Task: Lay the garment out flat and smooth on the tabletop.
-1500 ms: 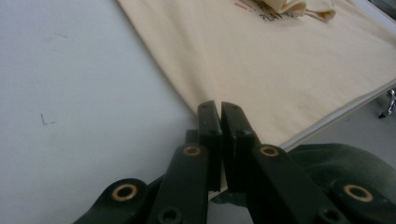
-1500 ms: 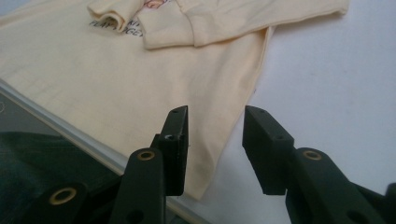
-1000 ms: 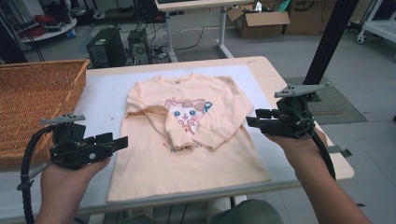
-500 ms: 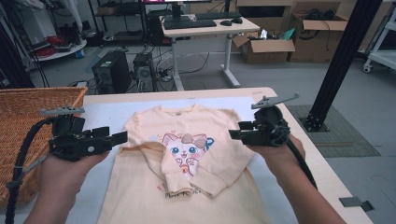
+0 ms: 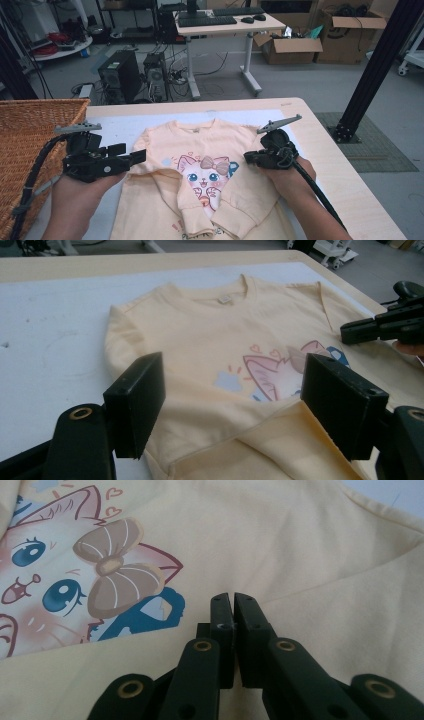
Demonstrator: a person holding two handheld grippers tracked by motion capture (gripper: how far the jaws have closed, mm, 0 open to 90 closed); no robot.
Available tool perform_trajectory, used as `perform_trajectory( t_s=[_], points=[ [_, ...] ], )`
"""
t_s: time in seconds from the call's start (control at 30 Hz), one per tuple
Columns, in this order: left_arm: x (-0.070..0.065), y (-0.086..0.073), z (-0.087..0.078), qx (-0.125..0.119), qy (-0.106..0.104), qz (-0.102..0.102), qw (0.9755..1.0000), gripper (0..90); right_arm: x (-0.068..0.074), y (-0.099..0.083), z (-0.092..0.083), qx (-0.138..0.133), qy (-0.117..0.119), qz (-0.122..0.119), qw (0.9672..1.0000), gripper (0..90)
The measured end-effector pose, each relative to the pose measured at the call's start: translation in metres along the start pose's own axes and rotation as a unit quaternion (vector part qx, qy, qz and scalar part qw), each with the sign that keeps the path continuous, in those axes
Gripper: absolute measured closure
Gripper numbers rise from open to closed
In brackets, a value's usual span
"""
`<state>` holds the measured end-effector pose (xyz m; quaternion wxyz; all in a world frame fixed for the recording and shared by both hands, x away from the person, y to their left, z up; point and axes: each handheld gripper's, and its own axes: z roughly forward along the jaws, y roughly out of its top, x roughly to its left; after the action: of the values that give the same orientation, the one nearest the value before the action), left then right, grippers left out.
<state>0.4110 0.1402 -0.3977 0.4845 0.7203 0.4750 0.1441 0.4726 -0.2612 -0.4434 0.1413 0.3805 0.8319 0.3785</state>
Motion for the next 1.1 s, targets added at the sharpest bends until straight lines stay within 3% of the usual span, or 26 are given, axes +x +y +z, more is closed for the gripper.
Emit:
perform_trajectory(
  t_s=[0.17,0.37,0.47,0.6,0.67,0.77,0.97,1.1],
  points=[
    [0.005,0.001,0.002,0.003,-0.002,0.009,1.0,26.5,-0.02,-0.001,-0.03,-0.042,-0.012,0.035,0.9984,89.0],
    [0.008,0.007,0.001,-0.003,0.001,0.016,0.9999,26.5,-0.069,-0.003,-0.077,-0.075,-0.066,0.08,0.9918,88.9],
    [0.008,0.008,0.001,-0.002,0.003,0.02,0.9998,26.6,-0.086,0.0,-0.098,-0.083,-0.095,0.085,0.9883,88.9],
    [0.01,0.007,0.003,0.0,0.006,0.019,0.9998,26.5,-0.097,0.001,-0.107,-0.08,-0.11,0.08,0.9875,87.0],
    [0.01,0.006,0.004,0.004,0.006,0.019,0.9998,26.5,-0.096,0.002,-0.105,-0.077,-0.123,0.072,0.9867,74.0],
    [0.009,0.005,0.006,0.005,0.003,0.02,0.9998,26.6,-0.087,0.004,-0.1,-0.082,-0.119,0.066,0.9873,67.4],
    [0.008,0.005,0.005,0.005,0.002,0.021,0.9998,26.1,-0.051,0.003,-0.082,-0.076,-0.077,0.043,0.9932,62.4],
    [0.007,0.004,-0.001,0.005,0.003,0.021,0.9998,25.4,-0.021,-0.004,-0.065,-0.047,-0.039,0.035,0.9975,56.9]
  ],
)
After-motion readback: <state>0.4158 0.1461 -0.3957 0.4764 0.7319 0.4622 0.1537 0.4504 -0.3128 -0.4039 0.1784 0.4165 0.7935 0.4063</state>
